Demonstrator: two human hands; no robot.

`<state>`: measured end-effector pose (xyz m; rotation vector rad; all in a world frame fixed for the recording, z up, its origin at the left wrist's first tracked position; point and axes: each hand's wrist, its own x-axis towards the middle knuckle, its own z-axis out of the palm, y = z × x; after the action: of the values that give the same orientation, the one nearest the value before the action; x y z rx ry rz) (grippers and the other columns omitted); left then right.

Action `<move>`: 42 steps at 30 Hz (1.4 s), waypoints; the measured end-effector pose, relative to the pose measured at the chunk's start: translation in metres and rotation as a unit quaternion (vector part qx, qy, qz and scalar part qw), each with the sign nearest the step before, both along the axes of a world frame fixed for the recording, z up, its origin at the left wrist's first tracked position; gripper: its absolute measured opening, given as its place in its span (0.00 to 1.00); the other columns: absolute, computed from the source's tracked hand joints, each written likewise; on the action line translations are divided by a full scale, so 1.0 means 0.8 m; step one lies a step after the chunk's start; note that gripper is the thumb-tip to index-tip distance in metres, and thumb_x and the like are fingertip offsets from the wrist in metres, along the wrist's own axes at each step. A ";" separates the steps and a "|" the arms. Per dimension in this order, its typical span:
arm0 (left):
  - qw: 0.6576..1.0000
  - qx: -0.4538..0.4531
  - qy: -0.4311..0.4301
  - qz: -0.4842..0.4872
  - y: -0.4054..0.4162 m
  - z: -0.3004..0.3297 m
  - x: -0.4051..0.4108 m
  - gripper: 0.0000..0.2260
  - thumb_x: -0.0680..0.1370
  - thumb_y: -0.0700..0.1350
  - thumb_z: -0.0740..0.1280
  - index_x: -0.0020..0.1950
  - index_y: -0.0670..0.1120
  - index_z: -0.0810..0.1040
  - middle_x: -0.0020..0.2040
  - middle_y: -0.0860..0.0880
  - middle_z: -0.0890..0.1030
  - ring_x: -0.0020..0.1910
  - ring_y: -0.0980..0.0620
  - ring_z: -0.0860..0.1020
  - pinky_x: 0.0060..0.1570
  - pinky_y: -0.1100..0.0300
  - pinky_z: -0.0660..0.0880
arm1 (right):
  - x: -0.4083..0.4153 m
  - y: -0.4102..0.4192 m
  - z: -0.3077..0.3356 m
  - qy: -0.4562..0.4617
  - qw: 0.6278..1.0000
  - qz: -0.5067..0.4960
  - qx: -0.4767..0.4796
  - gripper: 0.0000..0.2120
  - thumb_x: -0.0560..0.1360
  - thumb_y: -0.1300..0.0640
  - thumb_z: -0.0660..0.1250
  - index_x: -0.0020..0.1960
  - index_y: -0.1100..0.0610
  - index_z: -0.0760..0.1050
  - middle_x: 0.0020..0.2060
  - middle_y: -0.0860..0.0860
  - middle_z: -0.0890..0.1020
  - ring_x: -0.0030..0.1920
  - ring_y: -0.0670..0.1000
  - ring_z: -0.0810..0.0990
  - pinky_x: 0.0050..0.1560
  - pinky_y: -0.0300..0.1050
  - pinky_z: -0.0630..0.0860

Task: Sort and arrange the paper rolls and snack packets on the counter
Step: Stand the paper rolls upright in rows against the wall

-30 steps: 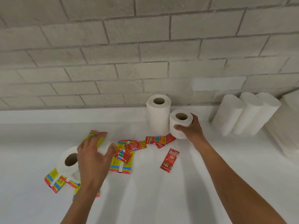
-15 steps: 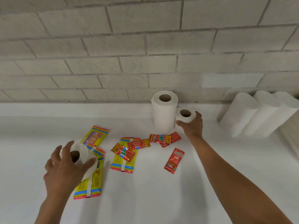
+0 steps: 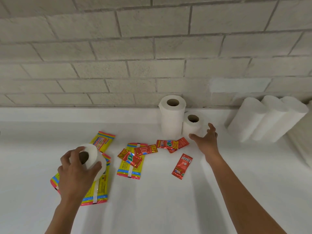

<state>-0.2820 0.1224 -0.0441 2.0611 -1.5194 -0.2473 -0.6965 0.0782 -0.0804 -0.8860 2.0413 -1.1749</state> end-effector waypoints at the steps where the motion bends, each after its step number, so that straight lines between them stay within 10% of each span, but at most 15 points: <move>1: 1.000 -0.012 0.003 -0.008 0.000 0.003 -0.005 0.33 0.67 0.49 0.80 0.68 0.54 0.69 0.66 0.47 0.67 0.59 0.32 0.70 0.49 0.41 0.72 | 0.003 0.006 0.004 -0.002 1.000 0.006 -0.005 0.46 0.69 0.50 0.78 0.77 0.48 0.54 0.72 0.56 0.63 0.69 0.59 0.69 0.63 0.56 0.72; 10: 0.983 -0.081 0.078 -0.147 0.005 0.047 -0.084 0.33 0.65 0.52 0.80 0.66 0.60 0.69 0.63 0.56 0.66 0.59 0.45 0.75 0.55 0.49 0.75 | 0.055 0.063 0.055 -0.051 0.977 0.204 -0.016 0.28 0.69 0.50 0.77 0.66 0.43 0.69 0.63 0.46 0.74 0.61 0.47 0.75 0.60 0.47 0.76; 18: 0.951 -0.084 0.117 -0.274 0.015 0.080 -0.171 0.35 0.62 0.58 0.78 0.66 0.62 0.68 0.63 0.59 0.66 0.60 0.52 0.74 0.58 0.53 0.76 | 0.097 0.111 0.087 -0.009 0.941 0.328 -0.085 0.47 0.64 0.45 0.80 0.73 0.32 0.55 0.69 0.36 0.65 0.68 0.40 0.68 0.67 0.42 0.69; 32: 0.905 -0.047 0.131 -0.402 0.022 0.089 -0.263 0.40 0.65 0.63 0.75 0.72 0.66 0.59 0.70 0.62 0.62 0.66 0.53 0.71 0.60 0.50 0.77 | 0.061 0.126 0.085 -0.026 0.952 0.232 -0.199 0.37 0.62 0.54 0.81 0.61 0.29 0.68 0.57 0.32 0.78 0.58 0.35 0.77 0.46 0.26 0.75; 42: 0.916 -0.044 0.196 -0.348 -0.009 0.064 -0.233 0.33 0.69 0.67 0.71 0.72 0.70 0.61 0.67 0.64 0.66 0.61 0.67 0.70 0.55 0.55 0.78 | -0.012 0.062 0.063 0.068 0.980 0.090 -0.162 0.41 0.58 0.44 0.82 0.67 0.42 0.68 0.61 0.42 0.78 0.61 0.45 0.76 0.59 0.51 0.78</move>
<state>-0.4681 0.1150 0.0074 1.2225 -1.8881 -0.7895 -0.7064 0.1275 -0.0299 -1.3115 1.8534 -1.3990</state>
